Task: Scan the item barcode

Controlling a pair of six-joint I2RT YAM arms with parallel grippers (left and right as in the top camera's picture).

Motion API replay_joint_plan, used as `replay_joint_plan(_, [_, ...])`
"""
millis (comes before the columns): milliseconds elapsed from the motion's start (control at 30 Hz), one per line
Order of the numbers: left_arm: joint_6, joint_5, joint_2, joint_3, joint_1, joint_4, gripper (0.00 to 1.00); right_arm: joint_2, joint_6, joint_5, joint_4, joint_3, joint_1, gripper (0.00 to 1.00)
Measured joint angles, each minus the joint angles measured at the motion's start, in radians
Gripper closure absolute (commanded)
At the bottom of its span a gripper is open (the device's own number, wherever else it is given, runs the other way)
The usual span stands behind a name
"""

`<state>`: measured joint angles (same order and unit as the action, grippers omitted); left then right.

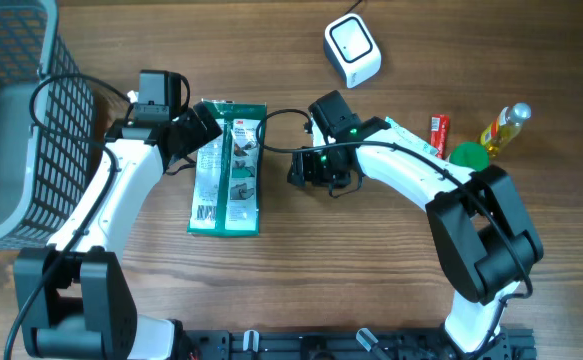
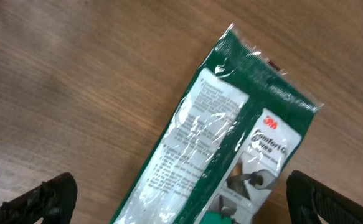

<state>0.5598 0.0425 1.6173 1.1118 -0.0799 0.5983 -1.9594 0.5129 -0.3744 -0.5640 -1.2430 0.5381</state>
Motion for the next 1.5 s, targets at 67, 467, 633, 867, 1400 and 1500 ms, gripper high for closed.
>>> replay_joint_plan(67, [0.0, -0.003, 0.0, 0.0, 0.0, -0.007, 0.15, 0.0, 0.0, 0.0, 0.0, 0.0, 0.0, 0.38])
replay_joint_plan(467, [-0.046, 0.206, 0.0, 0.0, 0.004, 0.039, 0.96, 0.0, 0.003, 0.02, 0.0, 0.0, 0.0, 0.38])
replay_joint_plan(633, [-0.048, 0.261, 0.0, 0.0, 0.052, 0.042, 0.94, 0.0, 0.003, 0.02, 0.0, 0.0, 0.0, 0.37])
replay_joint_plan(867, [-0.087, 0.267, 0.034, 0.0, 0.109, 0.043, 0.93, 0.0, 0.003, 0.02, 0.0, 0.0, 0.0, 0.37])
replay_joint_plan(1400, [-0.253, -0.088, 0.266, 0.01, -0.012, 0.002, 0.95, 0.0, -0.01, 0.027, -0.001, 0.0, 0.0, 0.33])
replay_joint_plan(1500, [-0.253, -0.094, 0.266, 0.01, -0.069, 0.006, 0.94, 0.0, -0.021, 0.027, -0.028, 0.0, -0.012, 0.33])
